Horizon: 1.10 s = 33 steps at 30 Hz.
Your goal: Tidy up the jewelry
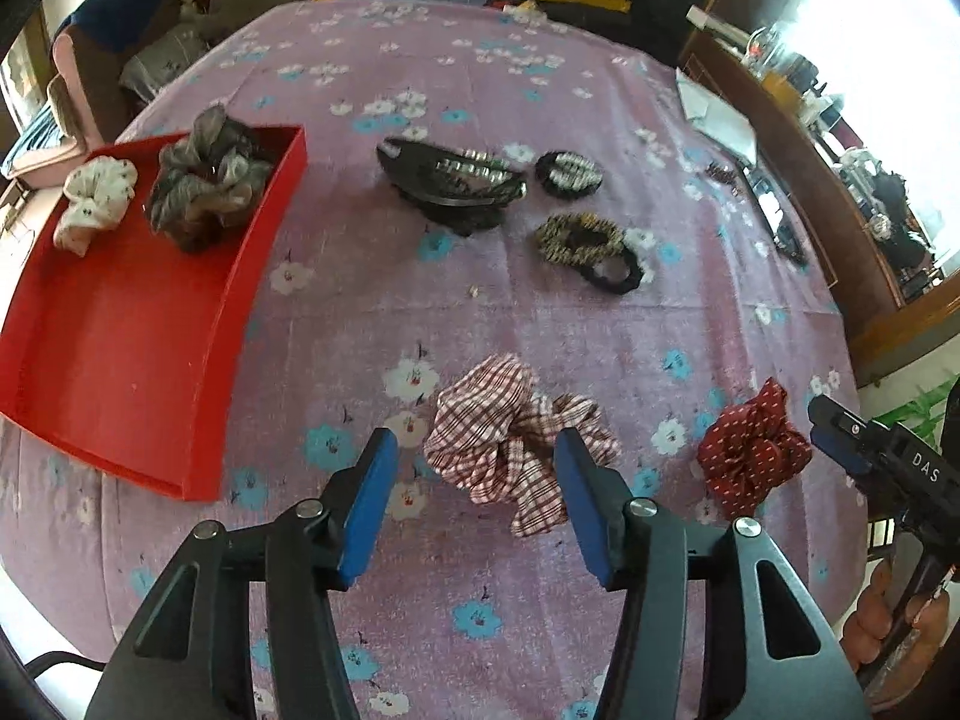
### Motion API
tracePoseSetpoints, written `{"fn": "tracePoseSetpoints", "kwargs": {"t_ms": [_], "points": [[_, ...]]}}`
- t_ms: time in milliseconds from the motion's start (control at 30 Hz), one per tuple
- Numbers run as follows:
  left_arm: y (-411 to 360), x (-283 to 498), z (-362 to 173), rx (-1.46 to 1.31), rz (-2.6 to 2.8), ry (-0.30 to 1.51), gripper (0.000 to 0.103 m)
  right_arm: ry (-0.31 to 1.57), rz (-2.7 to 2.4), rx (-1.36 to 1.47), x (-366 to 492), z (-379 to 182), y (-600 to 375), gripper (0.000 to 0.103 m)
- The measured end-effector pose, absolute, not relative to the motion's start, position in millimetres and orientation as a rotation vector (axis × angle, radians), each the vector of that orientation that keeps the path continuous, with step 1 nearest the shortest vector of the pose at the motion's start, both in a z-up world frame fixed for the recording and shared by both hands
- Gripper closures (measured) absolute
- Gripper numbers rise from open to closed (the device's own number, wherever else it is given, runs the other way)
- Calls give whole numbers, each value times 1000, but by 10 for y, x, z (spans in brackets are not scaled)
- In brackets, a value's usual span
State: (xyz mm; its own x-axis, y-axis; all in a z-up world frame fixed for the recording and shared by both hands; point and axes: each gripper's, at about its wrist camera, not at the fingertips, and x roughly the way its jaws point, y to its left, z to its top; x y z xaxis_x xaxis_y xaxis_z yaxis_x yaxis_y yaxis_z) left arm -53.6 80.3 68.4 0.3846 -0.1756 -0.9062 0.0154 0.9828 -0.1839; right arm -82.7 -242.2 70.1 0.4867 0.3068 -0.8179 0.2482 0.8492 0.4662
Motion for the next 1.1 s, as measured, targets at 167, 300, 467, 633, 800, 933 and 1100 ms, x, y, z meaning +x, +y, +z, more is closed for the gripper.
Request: {"fn": "tracePoseSetpoints", "kwargs": {"t_ms": [167,300,467,633,800,933,1100], "points": [[709,-458,513,-92,-123,1181,49,1138,21,483,-729,549,-2254,45],[659,-414,377,-74,-121,1215,50,1181,25,447,-721,427,-2202,50],[620,-437,435,-133,-164,1239,95,1160,72,417,-748,537,-2164,92],[668,-582,802,-138,-178,1147,95,1090,122,379,-741,876,-2103,92],[899,-667,1091,-160,-124,1087,95,1049,205,380,-612,1123,-1920,92],[1258,-705,1239,-212,-51,1063,95,1038,295,377,-484,1246,-1628,92],[1831,-784,1343,-265,69,1027,95,1045,385,344,-395,1322,-1225,92]]}}
